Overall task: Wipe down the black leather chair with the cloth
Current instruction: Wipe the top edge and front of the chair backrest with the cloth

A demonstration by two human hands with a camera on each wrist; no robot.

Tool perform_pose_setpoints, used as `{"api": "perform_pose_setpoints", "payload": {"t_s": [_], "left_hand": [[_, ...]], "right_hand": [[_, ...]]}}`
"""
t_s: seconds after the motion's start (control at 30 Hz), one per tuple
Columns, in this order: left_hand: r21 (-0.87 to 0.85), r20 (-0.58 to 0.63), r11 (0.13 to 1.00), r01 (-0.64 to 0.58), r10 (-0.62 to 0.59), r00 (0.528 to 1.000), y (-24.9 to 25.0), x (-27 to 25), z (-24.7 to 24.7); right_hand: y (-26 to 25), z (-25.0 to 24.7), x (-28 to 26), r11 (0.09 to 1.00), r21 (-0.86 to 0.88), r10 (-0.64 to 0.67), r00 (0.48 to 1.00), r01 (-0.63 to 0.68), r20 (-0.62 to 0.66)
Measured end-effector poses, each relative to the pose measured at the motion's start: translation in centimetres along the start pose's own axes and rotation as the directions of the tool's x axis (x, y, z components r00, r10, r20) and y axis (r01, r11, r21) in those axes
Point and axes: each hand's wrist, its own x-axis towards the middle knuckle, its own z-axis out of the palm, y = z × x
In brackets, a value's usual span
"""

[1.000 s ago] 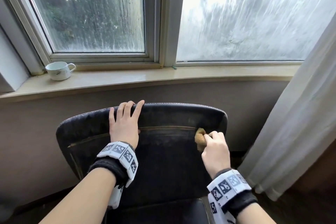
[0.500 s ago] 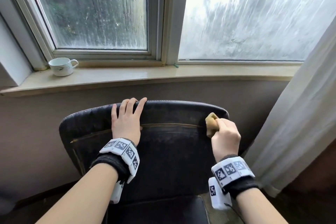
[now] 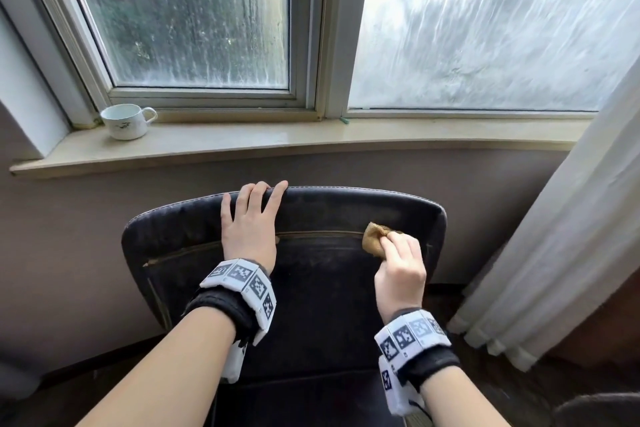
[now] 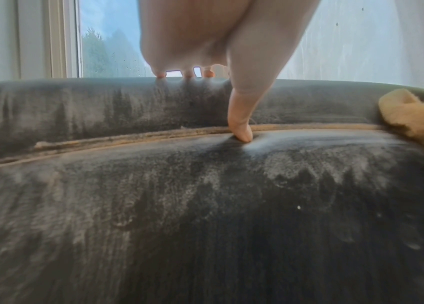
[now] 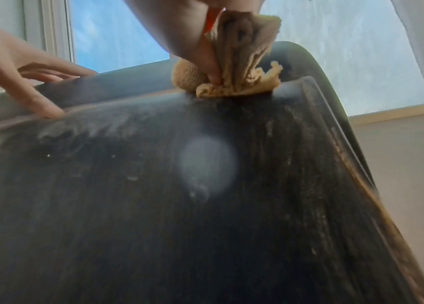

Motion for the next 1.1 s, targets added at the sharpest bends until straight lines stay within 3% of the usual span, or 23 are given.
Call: {"api": "perform_pose_setpoints", "payload": {"t_s": [0.1, 0.27, 0.4, 0.57, 0.7, 0.77, 0.9, 1.03, 1.1], "left_hand": [[-0.007, -0.008, 1.000, -0.009, 0.009, 1.000, 0.2, -0.2, 0.1], [0.005, -0.013, 1.000, -0.008, 0.008, 1.000, -0.1, 0.0, 0.1], [0.000, -0.005, 1.000, -0.007, 0.007, 1.000, 0.1, 0.0, 0.0], [-0.038, -0.081, 0.999, -0.006, 0.003, 0.997, 0.0, -0.1, 0.3], [-0.010, -0.061, 0.998, -0.058, 0.058, 0.996, -0.2, -1.3, 0.7], [0.011, -0.078, 0.995, -0.099, 0.100, 0.992, -0.5, -1.7, 0.9], [-0.017, -0.070, 0.995, -0.099, 0.097, 0.993, -1.0, -1.6, 0.9], [-0.088, -0.001, 0.994, -0.062, 0.063, 0.998, -0.2, -1.3, 0.2], [-0.149, -0.118, 0.978, -0.144, 0.127, 0.985, 0.7, -1.9, -0.3]], "right_hand": [[-0.1, -1.7, 1.0, 0.999, -0.045, -0.025, 0.995, 0.030, 0.097], [-1.2, -1.9, 3.0, 1.000, 0.014, -0.004, 0.999, 0.003, 0.035], [-1.0, -1.0, 0.2, 0.996, -0.069, -0.037, 0.975, 0.053, 0.221], [-2.0, -2.0, 3.9, 0.999, 0.048, -0.002, 0.993, -0.004, 0.122], [-2.9, -1.2, -0.2, 0.995, -0.030, -0.088, 0.968, 0.098, 0.236], [-2.5, -1.5, 1.0, 0.998, -0.016, -0.060, 0.958, 0.067, 0.281], [-2.7, -2.0, 3.8, 0.997, 0.078, -0.033, 0.986, 0.020, 0.165], [-3.5, -1.2, 0.9, 0.999, 0.026, -0.039, 0.948, 0.032, 0.316], [-3.2, -1.2, 1.7, 0.999, 0.043, -0.005, 0.935, -0.011, 0.354]]}}
